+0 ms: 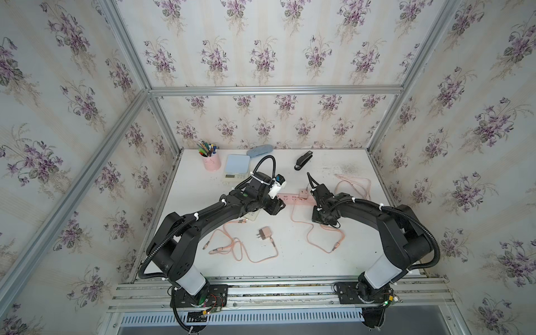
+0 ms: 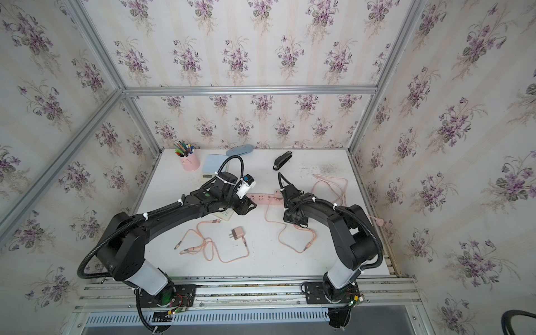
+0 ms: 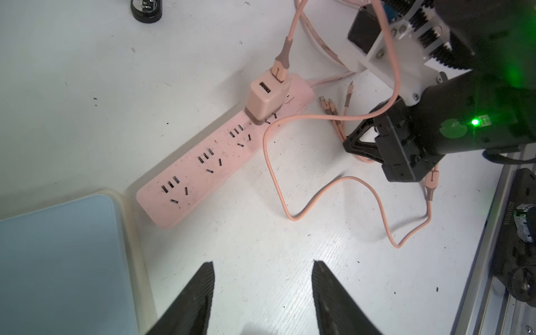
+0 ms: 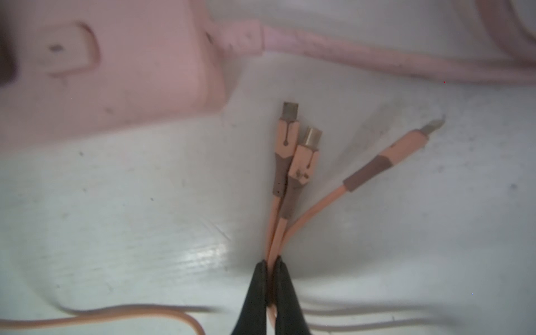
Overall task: Charge the electronic scale
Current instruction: Pick up the charging cable from the center of the board.
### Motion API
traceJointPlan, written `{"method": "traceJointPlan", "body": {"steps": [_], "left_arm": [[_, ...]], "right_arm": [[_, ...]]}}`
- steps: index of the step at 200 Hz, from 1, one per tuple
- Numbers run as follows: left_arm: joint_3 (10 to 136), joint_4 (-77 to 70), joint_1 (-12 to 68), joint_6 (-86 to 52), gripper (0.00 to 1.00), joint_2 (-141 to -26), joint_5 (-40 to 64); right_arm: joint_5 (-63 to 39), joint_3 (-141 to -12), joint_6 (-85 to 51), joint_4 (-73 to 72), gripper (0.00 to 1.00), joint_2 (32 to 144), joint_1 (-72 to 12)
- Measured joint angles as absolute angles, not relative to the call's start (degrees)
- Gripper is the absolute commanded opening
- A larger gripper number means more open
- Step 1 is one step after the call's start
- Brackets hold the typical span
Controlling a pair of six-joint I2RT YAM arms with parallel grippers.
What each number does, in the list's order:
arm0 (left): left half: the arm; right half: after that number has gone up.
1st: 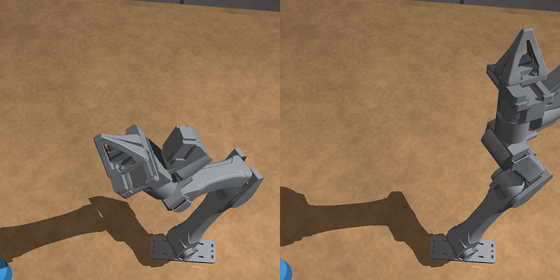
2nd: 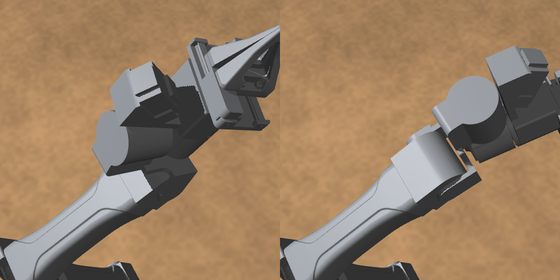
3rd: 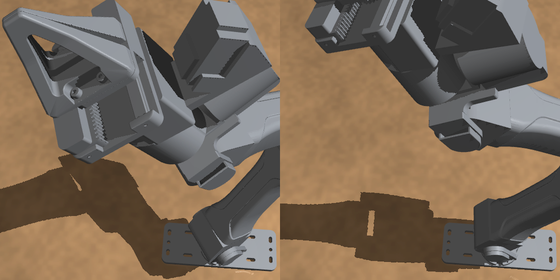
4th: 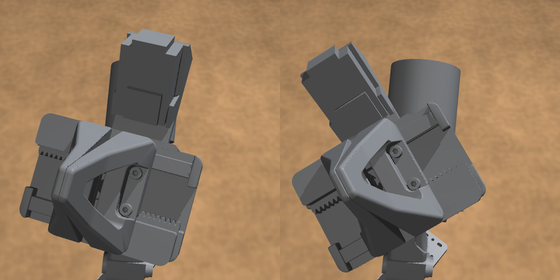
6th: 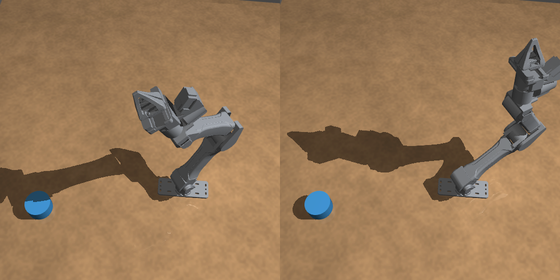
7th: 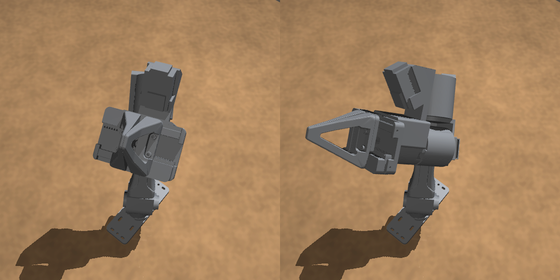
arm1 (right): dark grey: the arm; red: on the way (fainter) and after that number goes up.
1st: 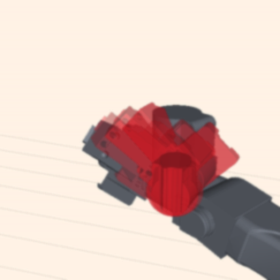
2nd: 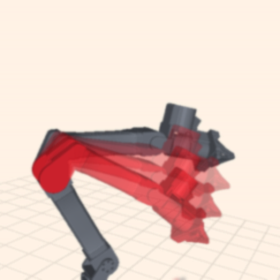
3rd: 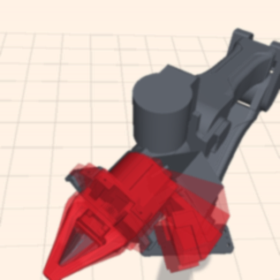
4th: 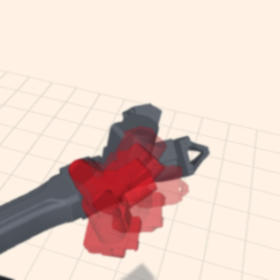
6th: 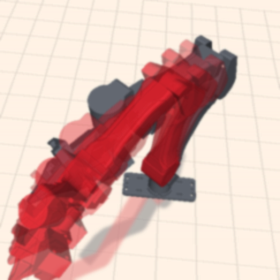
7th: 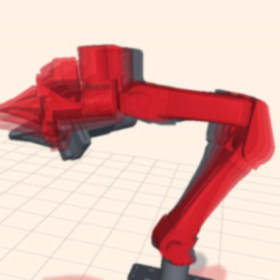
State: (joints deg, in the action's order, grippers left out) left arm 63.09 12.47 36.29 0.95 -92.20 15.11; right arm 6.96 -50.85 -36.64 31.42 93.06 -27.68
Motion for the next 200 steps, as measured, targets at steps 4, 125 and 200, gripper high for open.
{"method": "traceJointPlan", "body": {"steps": [4, 125, 200], "left_arm": [[62.96, 12.47, 36.29, 0.95, 0.57, -91.92, 15.11], [73.32, 12.95, 30.04, -5.43, 0.56, -83.96, 30.22], [76.44, 12.99, 28.23, -15.68, 0.36, -84.88, 41.3]], "right_arm": [[6.96, -50.46, -36.36, 31.7, 0.0, 92.29, -27.68], [-5.21, -38.52, -18.44, 11.92, 0.0, 53.84, -28.14], [-11.29, -42.44, 3.31, 6.15, 0.0, 59.4, -38.39]]}}
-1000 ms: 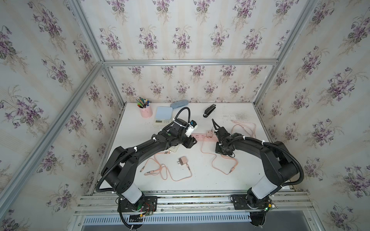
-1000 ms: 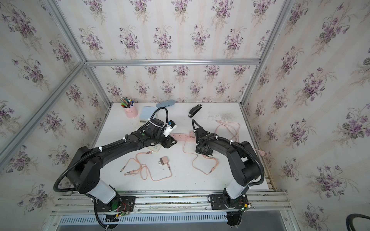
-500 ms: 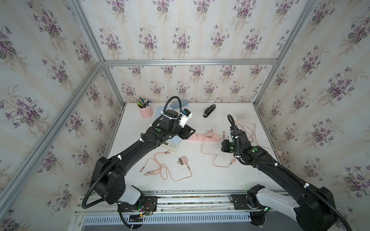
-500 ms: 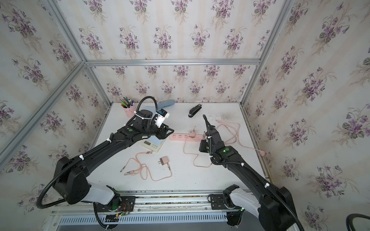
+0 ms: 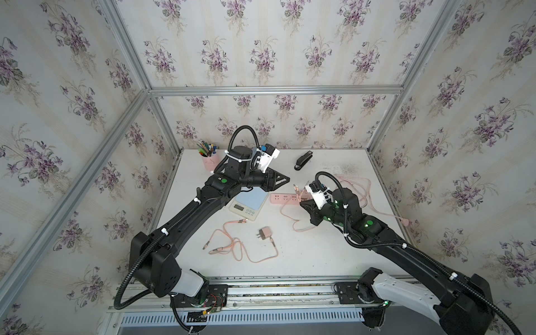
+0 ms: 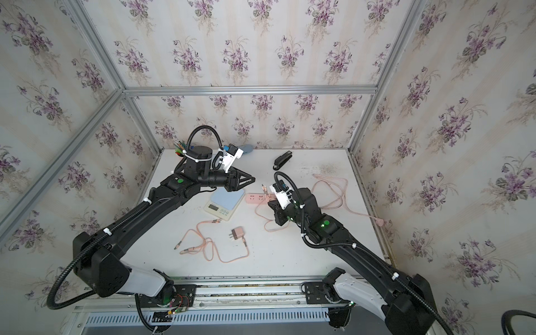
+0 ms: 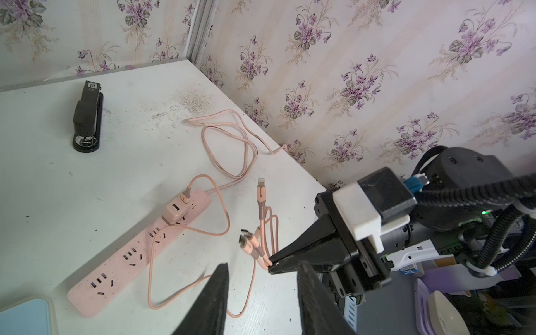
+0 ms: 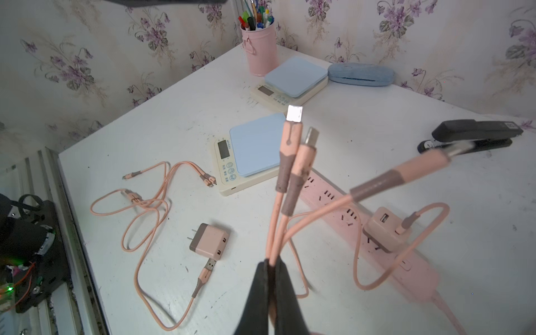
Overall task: Charge the electronic scale
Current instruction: Pick up the charging cable from the center of the board.
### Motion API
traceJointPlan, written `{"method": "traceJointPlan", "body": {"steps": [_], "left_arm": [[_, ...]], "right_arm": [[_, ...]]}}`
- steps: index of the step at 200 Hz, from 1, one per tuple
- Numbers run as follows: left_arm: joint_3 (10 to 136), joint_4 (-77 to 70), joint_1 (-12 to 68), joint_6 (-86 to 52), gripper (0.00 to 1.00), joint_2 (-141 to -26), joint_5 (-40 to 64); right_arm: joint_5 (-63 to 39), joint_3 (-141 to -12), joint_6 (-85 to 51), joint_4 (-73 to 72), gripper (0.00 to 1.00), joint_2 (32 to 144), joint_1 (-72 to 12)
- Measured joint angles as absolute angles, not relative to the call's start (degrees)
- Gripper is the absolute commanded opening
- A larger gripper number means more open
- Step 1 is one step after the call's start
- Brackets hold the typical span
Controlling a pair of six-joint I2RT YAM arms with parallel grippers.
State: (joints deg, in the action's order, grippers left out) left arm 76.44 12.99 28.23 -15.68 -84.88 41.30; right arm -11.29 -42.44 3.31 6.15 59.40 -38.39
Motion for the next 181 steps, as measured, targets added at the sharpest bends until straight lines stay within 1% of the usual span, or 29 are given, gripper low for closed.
{"method": "traceJointPlan", "body": {"steps": [16, 68, 105, 130, 159, 181], "left_arm": [[77.06, 13.61, 27.57, -17.43, 0.33, -86.61, 42.89], [76.6, 17.41, 28.1, -22.65, 0.35, -90.87, 44.42], [76.62, 22.02, 29.45, -24.25, 0.34, -93.14, 44.88], [76.14, 24.18, 29.41, -24.75, 0.37, -93.38, 44.84], [76.01, 25.36, 29.58, -24.8, 0.37, -93.71, 44.82], [75.11, 25.96, 29.67, -24.95, 0.44, -93.71, 43.81]], "right_arm": [[-10.63, -43.48, 6.74, 6.24, 0.0, 61.21, -40.34], [-3.38, -43.72, 13.85, 6.9, 0.0, 64.31, -45.54], [2.46, -43.94, 17.15, 7.35, 0.0, 64.64, -46.3], [4.03, -43.72, 18.72, 7.44, 0.0, 65.12, -46.5], [5.3, -43.33, 20.08, 7.7, 0.0, 65.84, -46.54], [5.85, -43.07, 20.36, 7.73, 0.0, 65.82, -46.54]]}}
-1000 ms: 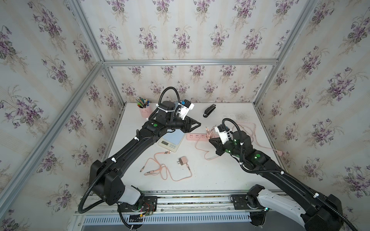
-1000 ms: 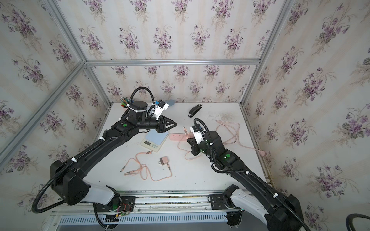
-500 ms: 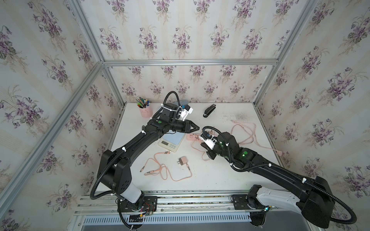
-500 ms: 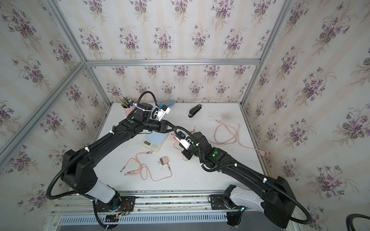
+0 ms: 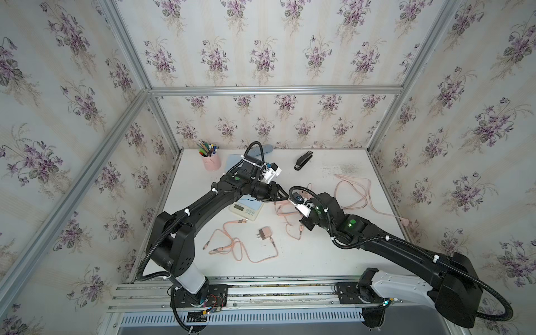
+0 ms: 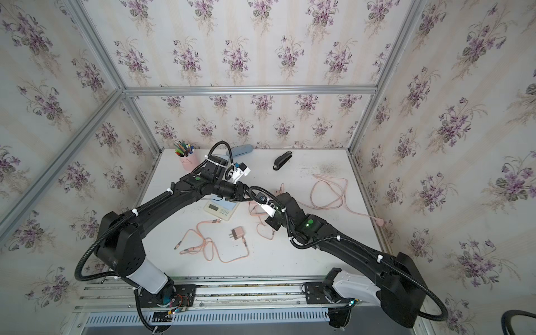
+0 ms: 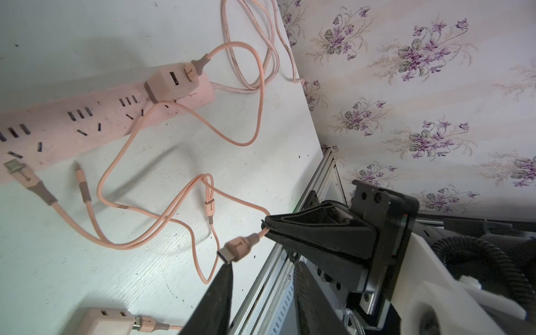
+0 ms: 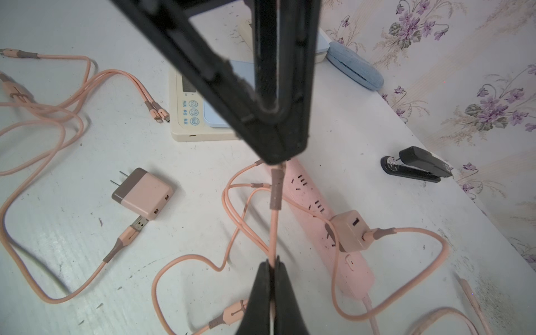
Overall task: Charge the electronic scale
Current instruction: Pick up the charging cable from the center of the board.
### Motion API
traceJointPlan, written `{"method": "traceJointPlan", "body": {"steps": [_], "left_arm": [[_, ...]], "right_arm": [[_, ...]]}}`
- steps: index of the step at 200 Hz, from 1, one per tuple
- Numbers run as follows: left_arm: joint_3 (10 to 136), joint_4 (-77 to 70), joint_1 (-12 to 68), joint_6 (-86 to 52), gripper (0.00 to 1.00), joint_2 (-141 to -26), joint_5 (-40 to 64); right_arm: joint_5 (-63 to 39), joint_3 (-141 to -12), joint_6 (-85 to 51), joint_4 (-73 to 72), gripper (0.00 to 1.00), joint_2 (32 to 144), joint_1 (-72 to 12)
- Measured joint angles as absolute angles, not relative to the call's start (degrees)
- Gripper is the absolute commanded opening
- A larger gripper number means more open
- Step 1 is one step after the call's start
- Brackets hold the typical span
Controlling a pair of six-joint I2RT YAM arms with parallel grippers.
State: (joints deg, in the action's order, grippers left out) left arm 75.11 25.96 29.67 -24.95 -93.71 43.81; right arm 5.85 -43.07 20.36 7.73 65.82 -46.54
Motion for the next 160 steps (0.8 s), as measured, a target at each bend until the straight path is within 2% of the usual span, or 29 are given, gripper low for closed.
{"method": "traceJointPlan", "body": {"steps": [22, 70, 98, 118, 149, 160], "left_arm": [[73.47, 26.35, 29.65, -24.95, 0.51, -92.68, 41.1], [72.79, 25.28, 29.98, -25.63, 0.51, -92.58, 39.38], [71.0, 21.52, 30.15, -27.99, 0.48, -93.49, 40.62], [70.15, 19.27, 30.41, -29.67, 0.39, -94.54, 40.97], [68.77, 15.4, 30.52, -31.14, 0.12, -94.63, 41.54], [68.2, 14.22, 30.52, -31.35, 0.07, -94.37, 41.71]], "right_arm": [[6.24, -42.59, 19.99, 7.38, 0.0, 65.6, -46.54], [5.08, -41.32, 19.46, 7.11, 0.0, 65.41, -46.98], [4.78, -41.23, 19.42, 6.63, 0.0, 65.32, -47.22], [4.25, -41.23, 19.27, 6.28, 0.0, 65.3, -47.24], [3.07, -40.71, 19.31, 6.24, 0.0, 65.01, -47.29], [2.42, -40.29, 19.44, 6.31, 0.0, 64.71, -47.29]]}}
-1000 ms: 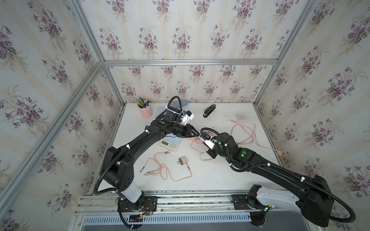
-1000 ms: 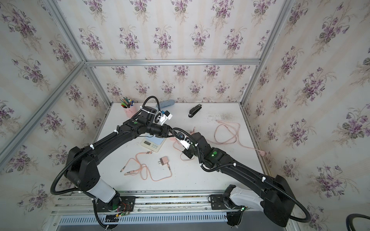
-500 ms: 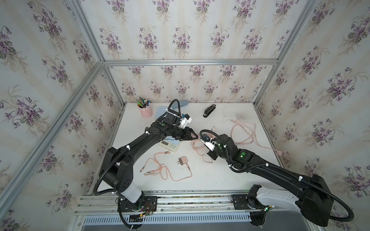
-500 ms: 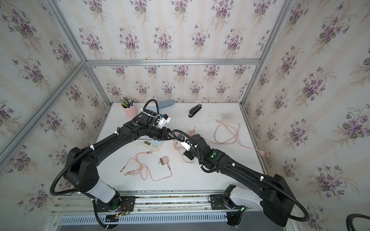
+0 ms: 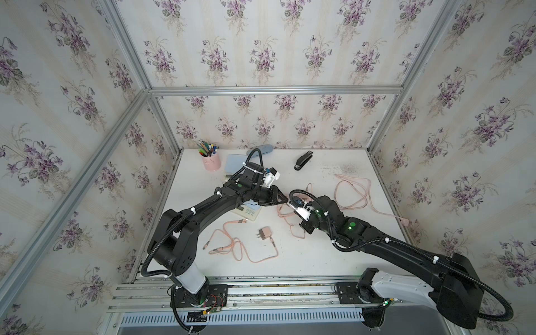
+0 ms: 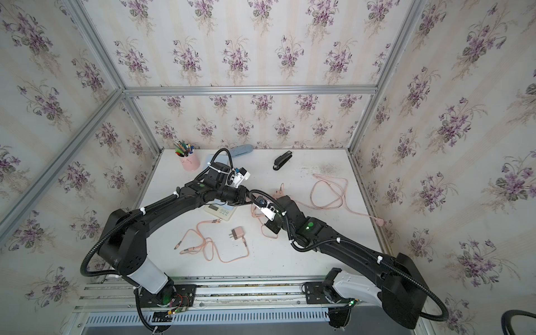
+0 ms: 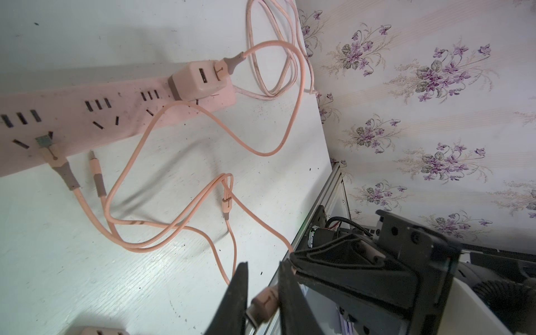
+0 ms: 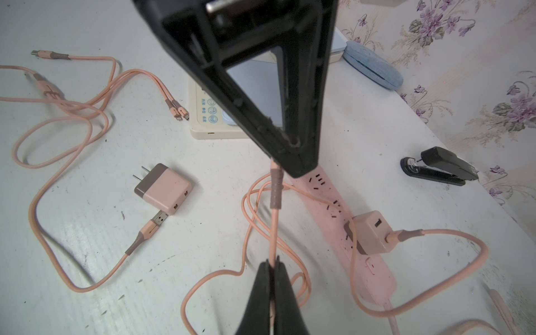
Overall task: Charge the electronic scale
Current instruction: Pick up the charging cable from the center of the board.
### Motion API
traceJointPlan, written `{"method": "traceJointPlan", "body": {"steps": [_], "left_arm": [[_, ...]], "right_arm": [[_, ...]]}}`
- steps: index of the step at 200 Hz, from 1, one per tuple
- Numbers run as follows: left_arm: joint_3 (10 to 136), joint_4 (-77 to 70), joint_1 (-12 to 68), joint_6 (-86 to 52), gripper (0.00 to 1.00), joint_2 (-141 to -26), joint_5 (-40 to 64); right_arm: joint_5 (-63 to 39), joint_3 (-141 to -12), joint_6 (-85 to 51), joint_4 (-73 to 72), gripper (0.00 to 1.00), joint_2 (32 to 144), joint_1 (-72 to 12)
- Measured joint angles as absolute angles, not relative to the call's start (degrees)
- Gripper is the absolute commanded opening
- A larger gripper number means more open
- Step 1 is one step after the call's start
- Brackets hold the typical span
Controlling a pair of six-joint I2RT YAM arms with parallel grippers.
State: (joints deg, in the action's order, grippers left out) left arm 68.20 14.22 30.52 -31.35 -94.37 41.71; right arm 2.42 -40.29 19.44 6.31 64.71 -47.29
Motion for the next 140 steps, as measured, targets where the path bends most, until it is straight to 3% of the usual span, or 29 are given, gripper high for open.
{"method": "traceJointPlan", "body": {"steps": [49, 61, 87, 112, 140], "left_arm": [[63.72, 7.46, 30.65, -29.5, 0.02, -90.56, 41.67], [62.35, 5.04, 30.68, -28.95, 0.01, -89.58, 41.69], [59.66, -0.21, 30.68, -27.9, 0.0, -88.55, 41.08], [58.3, -3.88, 30.61, -27.07, 0.0, -88.58, 41.23], [58.06, -6.44, 30.61, -26.68, 0.0, -88.73, 41.41]], "right_arm": [[1.85, -40.47, 19.27, 6.37, 0.0, 63.88, -47.29], [1.63, -40.45, 19.09, 6.35, 0.1, 62.96, -47.29], [0.23, -40.18, 17.39, 5.98, 0.42, 60.51, -47.22], [-5.54, -40.47, 14.2, 5.5, 0.49, 58.81, -44.93], [-9.82, -40.73, 9.78, 2.66, 0.46, 58.35, -40.88]]}}
